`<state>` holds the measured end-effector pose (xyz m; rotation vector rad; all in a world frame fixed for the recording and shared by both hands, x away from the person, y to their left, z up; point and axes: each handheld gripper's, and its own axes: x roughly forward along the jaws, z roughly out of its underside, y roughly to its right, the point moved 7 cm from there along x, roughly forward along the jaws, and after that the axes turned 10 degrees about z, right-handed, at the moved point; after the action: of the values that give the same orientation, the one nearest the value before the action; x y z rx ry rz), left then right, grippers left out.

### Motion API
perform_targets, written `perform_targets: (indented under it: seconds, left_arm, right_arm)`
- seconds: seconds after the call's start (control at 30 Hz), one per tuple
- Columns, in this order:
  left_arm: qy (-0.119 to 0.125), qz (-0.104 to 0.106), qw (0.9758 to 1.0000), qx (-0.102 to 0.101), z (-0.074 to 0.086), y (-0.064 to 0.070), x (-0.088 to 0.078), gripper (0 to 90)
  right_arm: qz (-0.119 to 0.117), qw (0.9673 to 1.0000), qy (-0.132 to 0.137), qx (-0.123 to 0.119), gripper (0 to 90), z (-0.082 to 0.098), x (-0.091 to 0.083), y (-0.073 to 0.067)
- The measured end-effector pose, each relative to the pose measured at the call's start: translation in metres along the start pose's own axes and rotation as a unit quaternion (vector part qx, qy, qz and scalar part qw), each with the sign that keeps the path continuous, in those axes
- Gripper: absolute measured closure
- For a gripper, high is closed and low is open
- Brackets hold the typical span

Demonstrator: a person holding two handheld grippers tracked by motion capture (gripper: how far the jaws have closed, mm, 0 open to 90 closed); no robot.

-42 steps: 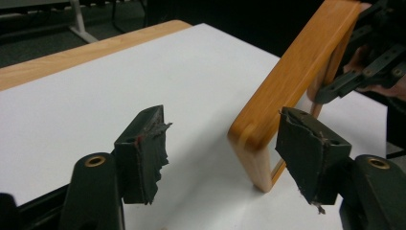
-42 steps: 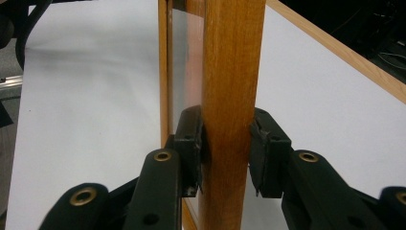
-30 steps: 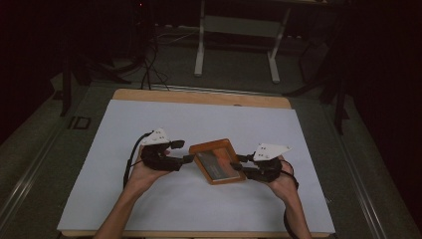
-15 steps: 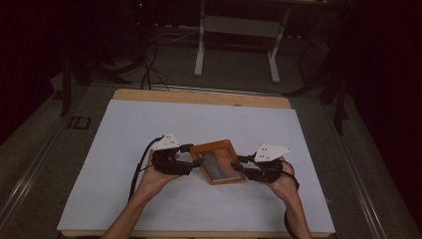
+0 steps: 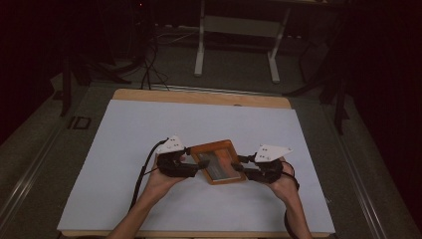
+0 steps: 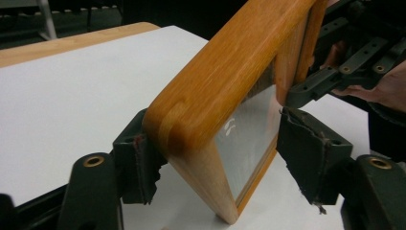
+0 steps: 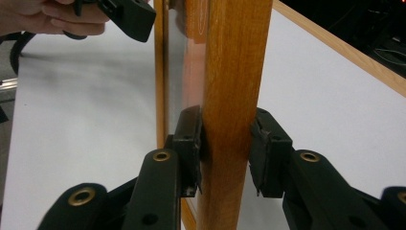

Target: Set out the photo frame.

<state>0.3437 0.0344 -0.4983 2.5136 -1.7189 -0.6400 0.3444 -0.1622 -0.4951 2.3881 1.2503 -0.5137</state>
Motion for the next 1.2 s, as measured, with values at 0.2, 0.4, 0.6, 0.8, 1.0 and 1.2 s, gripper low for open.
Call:
perform_targets:
  seconds: [0.2, 0.4, 0.6, 0.8, 1.0, 1.2]
  left_arm:
    - [-0.011, -0.009, 0.9999, 0.001, 0.006, 0.0, 0.007, 36.9]
    - [-0.03, -0.019, 0.9994, 0.001, 0.014, -0.001, 0.015, 42.8]
    - [-0.052, -0.031, 0.9982, 0.006, 0.022, 0.0, 0.022, 48.6]
    - [-0.064, -0.036, 0.9972, 0.015, 0.026, 0.0, 0.027, 49.1]
    - [-0.072, -0.036, 0.9967, 0.011, 0.032, 0.001, 0.032, 50.4]
    - [-0.07, -0.016, 0.9975, 0.003, 0.033, 0.002, 0.032, 56.6]
  right_arm:
    - [0.002, 1.0, -0.001, 0.003, 66.9, 0.001, 0.0, 0.001]
    - [0.003, 1.0, -0.002, 0.005, 66.7, 0.002, 0.0, 0.002]
    - [0.005, 1.0, -0.004, 0.007, 66.6, 0.004, -0.001, 0.003]
    - [0.006, 0.9999, -0.006, 0.01, 66.4, 0.005, -0.001, 0.004]
    - [0.008, 0.9998, -0.01, 0.013, 66.1, 0.006, -0.001, 0.005]
    - [0.012, 0.9997, -0.014, 0.016, 64.3, 0.009, 0.0, 0.008]
